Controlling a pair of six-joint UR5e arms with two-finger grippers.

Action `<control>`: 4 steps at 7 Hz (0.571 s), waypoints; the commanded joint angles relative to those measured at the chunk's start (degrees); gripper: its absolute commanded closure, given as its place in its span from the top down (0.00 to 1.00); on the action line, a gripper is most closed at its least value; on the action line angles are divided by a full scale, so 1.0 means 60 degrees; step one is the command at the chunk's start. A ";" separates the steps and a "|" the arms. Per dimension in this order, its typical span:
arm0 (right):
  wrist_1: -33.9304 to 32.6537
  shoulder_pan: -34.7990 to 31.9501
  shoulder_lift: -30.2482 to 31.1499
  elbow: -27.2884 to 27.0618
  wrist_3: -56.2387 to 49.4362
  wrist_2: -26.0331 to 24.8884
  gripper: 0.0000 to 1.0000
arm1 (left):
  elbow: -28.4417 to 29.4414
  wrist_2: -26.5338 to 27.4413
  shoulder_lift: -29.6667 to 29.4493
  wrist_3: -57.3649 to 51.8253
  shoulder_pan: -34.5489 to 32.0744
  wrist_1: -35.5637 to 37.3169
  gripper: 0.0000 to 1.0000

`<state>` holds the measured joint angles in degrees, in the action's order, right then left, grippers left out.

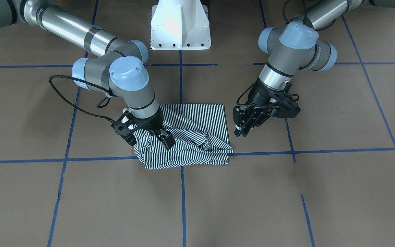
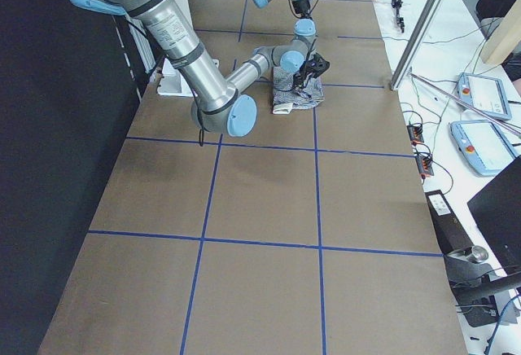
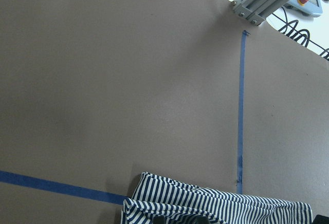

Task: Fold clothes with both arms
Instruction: 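Lower the right gripper onto the folded shirt's top corner and press it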

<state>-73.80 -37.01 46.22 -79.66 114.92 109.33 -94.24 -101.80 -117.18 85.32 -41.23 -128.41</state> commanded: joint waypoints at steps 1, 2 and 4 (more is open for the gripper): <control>-0.1086 0.0351 0.0585 -0.1091 0.0241 -0.0130 0.89 | 0.0017 0.0003 0.0018 -0.0012 0.0002 0.0000 0.34; -0.1073 0.0527 0.0574 -0.0949 0.0357 -0.0392 0.88 | 0.0003 0.0018 0.0018 0.0003 0.0002 0.0000 0.34; -0.1000 0.0529 0.0472 -0.0758 0.0707 -0.0512 0.81 | -0.0026 0.0018 0.0018 0.0018 0.0002 0.0000 0.35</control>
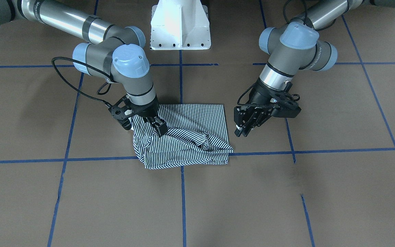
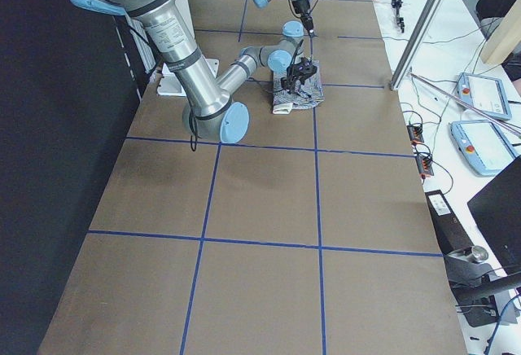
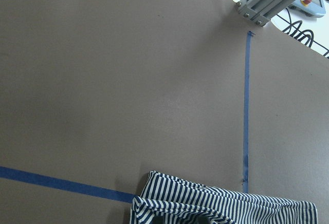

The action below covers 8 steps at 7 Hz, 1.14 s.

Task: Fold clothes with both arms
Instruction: 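Lower the right gripper onto the folded shirt's top corner and press it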

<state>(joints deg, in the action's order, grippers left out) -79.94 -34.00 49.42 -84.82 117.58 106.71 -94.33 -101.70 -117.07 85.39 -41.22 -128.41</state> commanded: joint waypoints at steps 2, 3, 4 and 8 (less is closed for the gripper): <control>0.0037 -0.0003 -0.0064 0.0118 0.0456 -0.0409 0.79 | -0.0025 0.0002 0.0001 0.0006 -0.0014 0.0000 0.35; 0.0051 0.0011 -0.0064 0.0206 0.0485 -0.0586 0.79 | -0.0025 0.0002 0.0001 0.0006 -0.0014 0.0000 0.36; 0.0066 0.0012 -0.0078 0.0250 0.0529 -0.0602 0.79 | -0.0025 0.0002 0.0001 0.0006 -0.0014 0.0000 0.36; 0.0606 0.0012 -0.0166 0.0660 0.0588 -0.0646 0.73 | -0.0025 0.0002 0.0015 0.0006 -0.0014 0.0000 0.36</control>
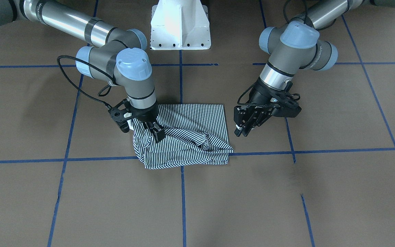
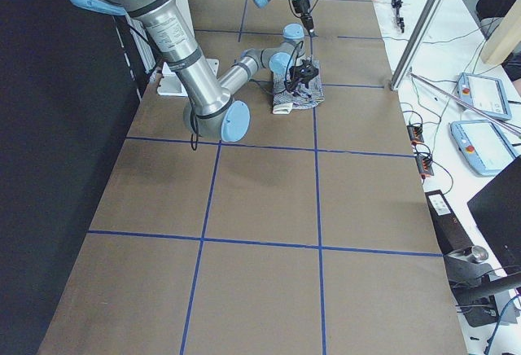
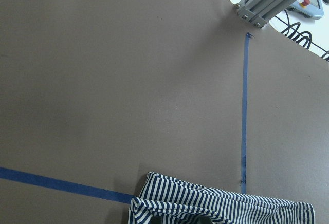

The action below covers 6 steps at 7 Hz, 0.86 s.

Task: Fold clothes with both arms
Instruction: 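Lower the right gripper onto the folded shirt's top corner and press it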

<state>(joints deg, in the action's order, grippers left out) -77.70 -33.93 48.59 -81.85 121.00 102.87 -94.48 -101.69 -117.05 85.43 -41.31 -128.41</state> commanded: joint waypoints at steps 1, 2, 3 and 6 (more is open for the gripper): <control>0.0250 0.0000 -0.0027 0.0179 0.0091 -0.0007 0.61 | 0.0000 -0.0015 0.0069 0.0000 0.0000 0.0000 0.36; 0.0250 0.0000 -0.0027 0.0165 0.0106 -0.0007 0.28 | -0.0015 -0.0015 0.0128 -0.0015 0.0000 -0.0014 0.36; 0.0264 0.0000 -0.0027 0.0165 -0.0010 0.0007 0.00 | -0.0015 -0.0015 0.0128 -0.0015 0.0000 -0.0015 0.36; 0.0235 -0.0364 -0.0261 0.0165 -0.0318 0.0022 0.00 | 0.0000 -0.0015 0.0128 -0.0029 0.0000 -0.0015 0.36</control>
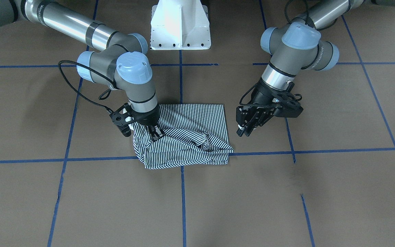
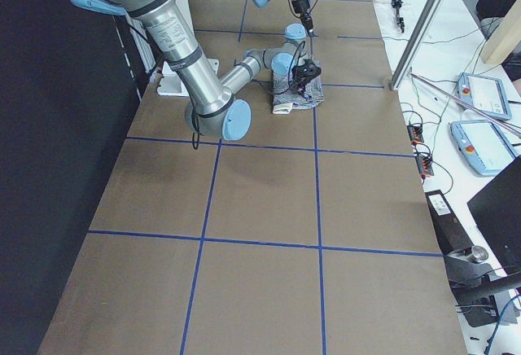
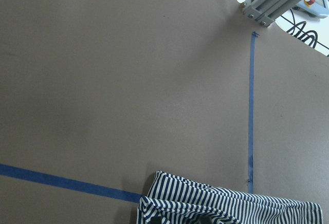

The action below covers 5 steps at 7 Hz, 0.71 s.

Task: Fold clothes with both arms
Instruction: 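Lower the right gripper onto the folded shirt's top corner and press it, then lift the right gripper off the shirt and draw it back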

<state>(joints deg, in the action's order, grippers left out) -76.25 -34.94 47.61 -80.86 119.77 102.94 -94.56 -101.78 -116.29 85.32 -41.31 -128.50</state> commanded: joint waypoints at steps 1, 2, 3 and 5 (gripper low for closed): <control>-0.0036 -0.0443 -0.0199 0.0015 -0.0345 0.0070 0.00 | -0.0002 0.0000 0.0001 -0.0011 0.0000 0.0000 0.36; -0.0036 -0.0576 -0.0200 0.0160 -0.0681 0.0071 0.00 | -0.0002 0.0000 0.0001 -0.0011 0.0000 0.0000 0.36; -0.0036 -0.0635 -0.0330 0.0553 -0.0916 0.0071 0.00 | -0.0002 0.0000 0.0001 -0.0011 0.0000 0.0000 0.36; -0.0036 -0.0839 -0.0916 0.1550 -0.1166 0.0071 0.00 | -0.0002 0.0014 0.0001 -0.0011 0.0000 0.0000 0.36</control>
<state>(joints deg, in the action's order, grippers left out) -76.46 -39.07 43.79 -74.79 113.96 103.35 -94.57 -101.76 -116.28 85.25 -41.31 -128.50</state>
